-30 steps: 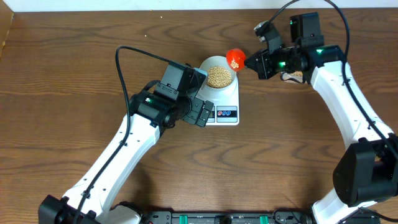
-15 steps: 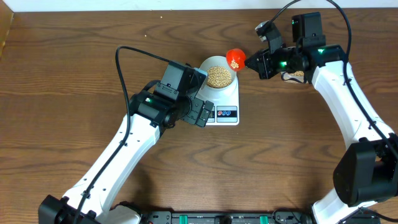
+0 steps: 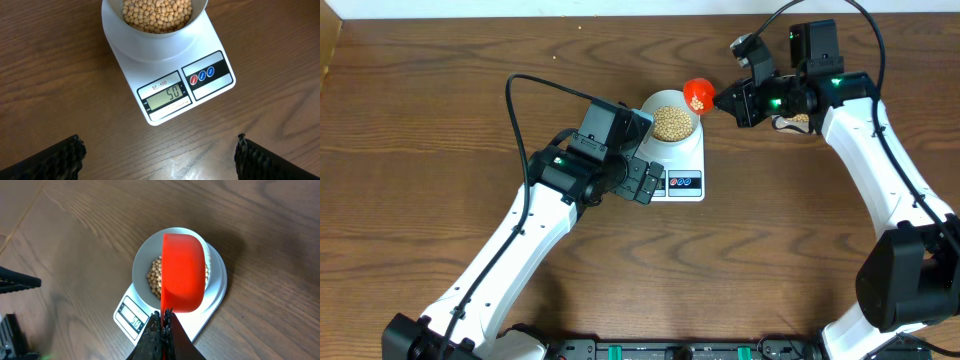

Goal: Scoop item into bowl and weigh 50g on scale
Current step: 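Tip the scoop further over the bowl until the scale reads 50, then lift the red scoop away from the bowl toward the soybean tub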

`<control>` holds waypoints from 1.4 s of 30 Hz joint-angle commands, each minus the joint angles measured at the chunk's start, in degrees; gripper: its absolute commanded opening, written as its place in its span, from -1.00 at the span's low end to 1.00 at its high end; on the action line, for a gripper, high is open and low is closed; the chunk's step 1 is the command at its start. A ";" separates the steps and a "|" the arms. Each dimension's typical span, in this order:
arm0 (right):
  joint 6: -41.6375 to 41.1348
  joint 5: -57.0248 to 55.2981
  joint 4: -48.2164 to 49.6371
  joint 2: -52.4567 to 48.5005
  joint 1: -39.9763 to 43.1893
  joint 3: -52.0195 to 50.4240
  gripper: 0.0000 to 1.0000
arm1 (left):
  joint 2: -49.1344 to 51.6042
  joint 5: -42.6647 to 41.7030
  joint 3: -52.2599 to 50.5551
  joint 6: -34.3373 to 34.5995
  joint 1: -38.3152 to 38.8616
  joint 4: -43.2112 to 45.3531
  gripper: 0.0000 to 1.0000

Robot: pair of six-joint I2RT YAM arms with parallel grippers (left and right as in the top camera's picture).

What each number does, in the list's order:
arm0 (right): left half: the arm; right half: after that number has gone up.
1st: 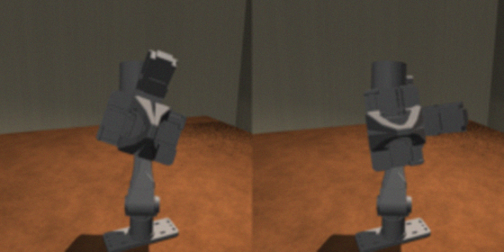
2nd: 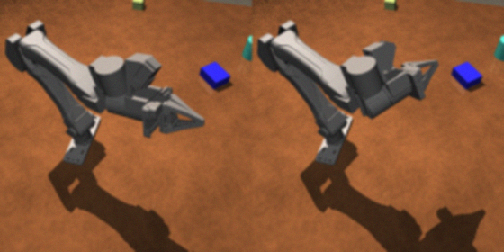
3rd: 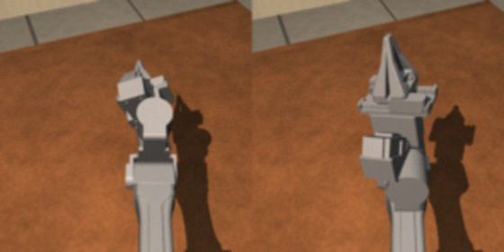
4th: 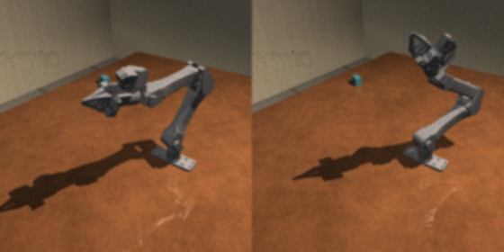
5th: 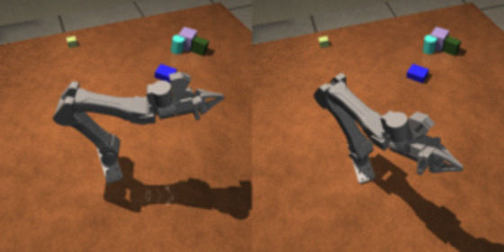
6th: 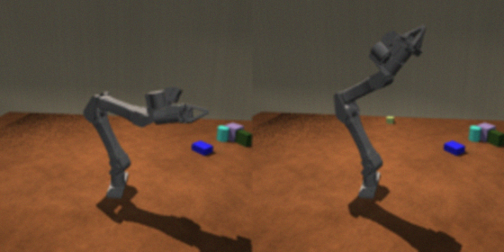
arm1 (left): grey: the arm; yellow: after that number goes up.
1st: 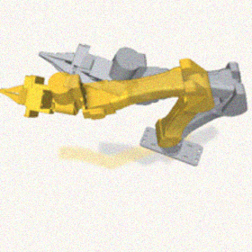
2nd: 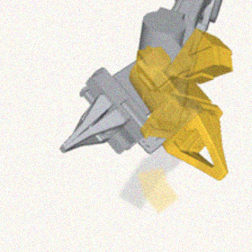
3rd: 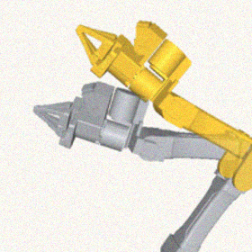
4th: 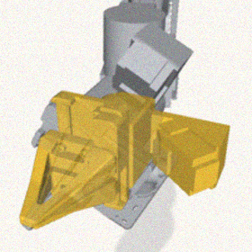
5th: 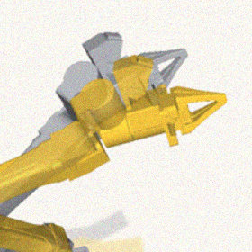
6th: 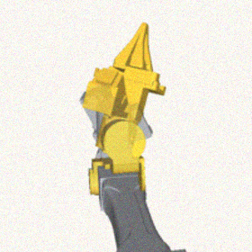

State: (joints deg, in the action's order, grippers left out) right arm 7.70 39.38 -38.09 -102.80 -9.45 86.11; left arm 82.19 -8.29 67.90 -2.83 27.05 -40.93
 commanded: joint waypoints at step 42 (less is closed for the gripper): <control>-3.41 -58.05 -6.49 1.22 7.28 1.01 -0.97 | -0.22 -0.22 -0.15 -0.13 -0.13 -0.20 0.96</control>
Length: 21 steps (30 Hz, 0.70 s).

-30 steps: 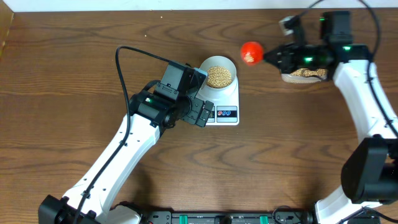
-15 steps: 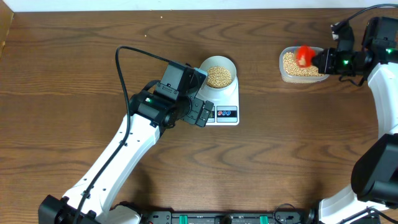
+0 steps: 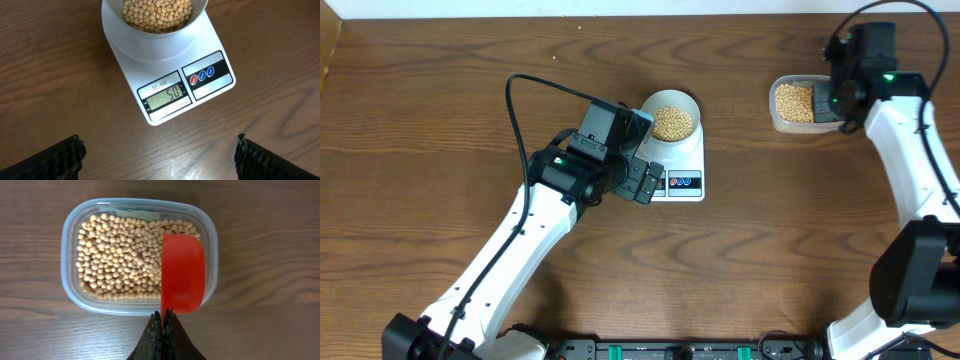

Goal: Scoop item into bowl and weigh 50g on scale
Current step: 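Lift the red scoop away from the bowl toward the soybean tub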

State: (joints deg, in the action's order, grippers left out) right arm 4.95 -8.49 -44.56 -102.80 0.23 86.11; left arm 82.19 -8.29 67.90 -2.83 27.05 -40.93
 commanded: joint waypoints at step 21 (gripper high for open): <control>-20.94 0.11 0.63 1.22 -2.16 0.98 -0.98 | -0.22 -0.22 -0.15 -0.13 -0.13 -0.20 0.96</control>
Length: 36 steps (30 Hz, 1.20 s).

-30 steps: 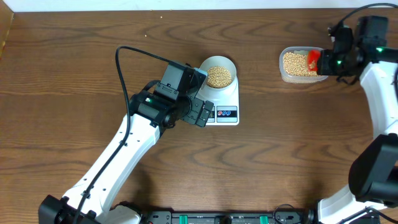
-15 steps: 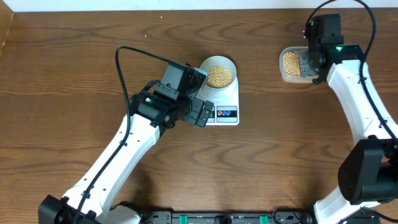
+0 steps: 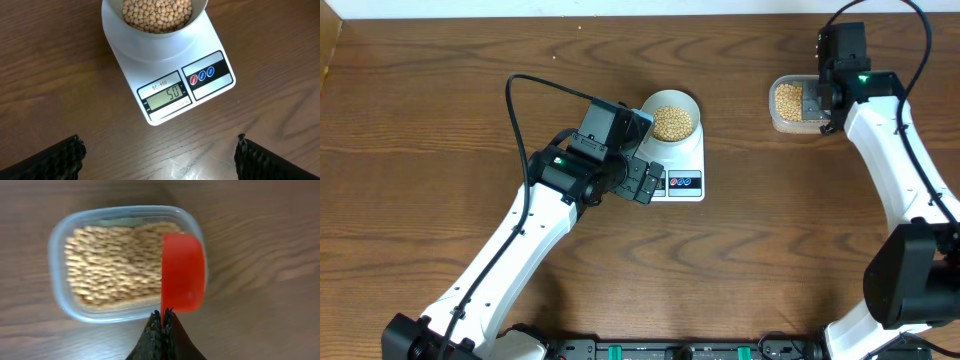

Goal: Scoop item into bowl and weigh 50g on scale
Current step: 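Lift the red scoop away from the bowl toward the soybean tub, then lower the red scoop into the clear soybean tub with the right gripper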

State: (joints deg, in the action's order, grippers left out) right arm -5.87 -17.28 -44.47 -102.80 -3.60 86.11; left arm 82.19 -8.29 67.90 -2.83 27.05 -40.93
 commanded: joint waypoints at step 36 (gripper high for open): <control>-33.53 46.53 20.24 1.20 16.65 -10.56 -0.98 | -0.22 -0.22 -0.15 -0.13 -0.13 -0.20 0.96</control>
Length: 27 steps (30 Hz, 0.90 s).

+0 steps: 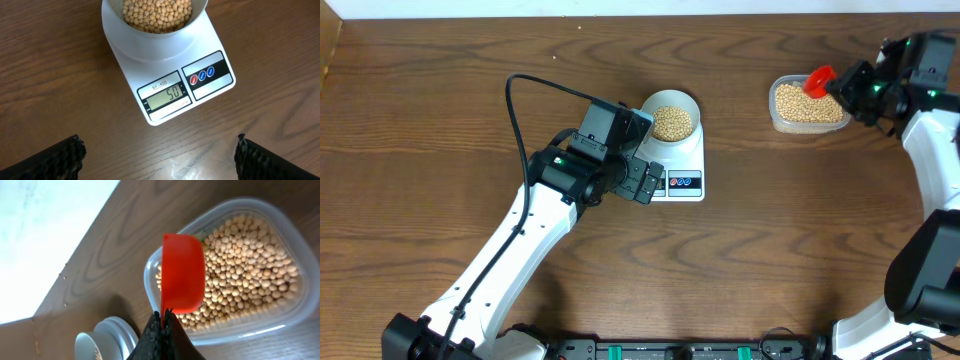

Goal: Scoop item into bowl and weigh 50g on scale
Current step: 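Lower the red scoop into the clear soybean tub with the right gripper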

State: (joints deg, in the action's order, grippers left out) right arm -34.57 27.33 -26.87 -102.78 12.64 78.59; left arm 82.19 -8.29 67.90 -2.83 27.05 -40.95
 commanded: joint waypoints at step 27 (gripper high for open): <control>1.75 7.34 2.69 1.20 0.55 -9.53 0.75 | -0.22 -0.22 -0.15 -0.13 -0.13 -0.17 0.96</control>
State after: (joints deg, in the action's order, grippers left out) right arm -37.34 33.52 -22.83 -102.78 12.69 69.21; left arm 82.19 -8.29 67.90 -2.83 27.05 -40.95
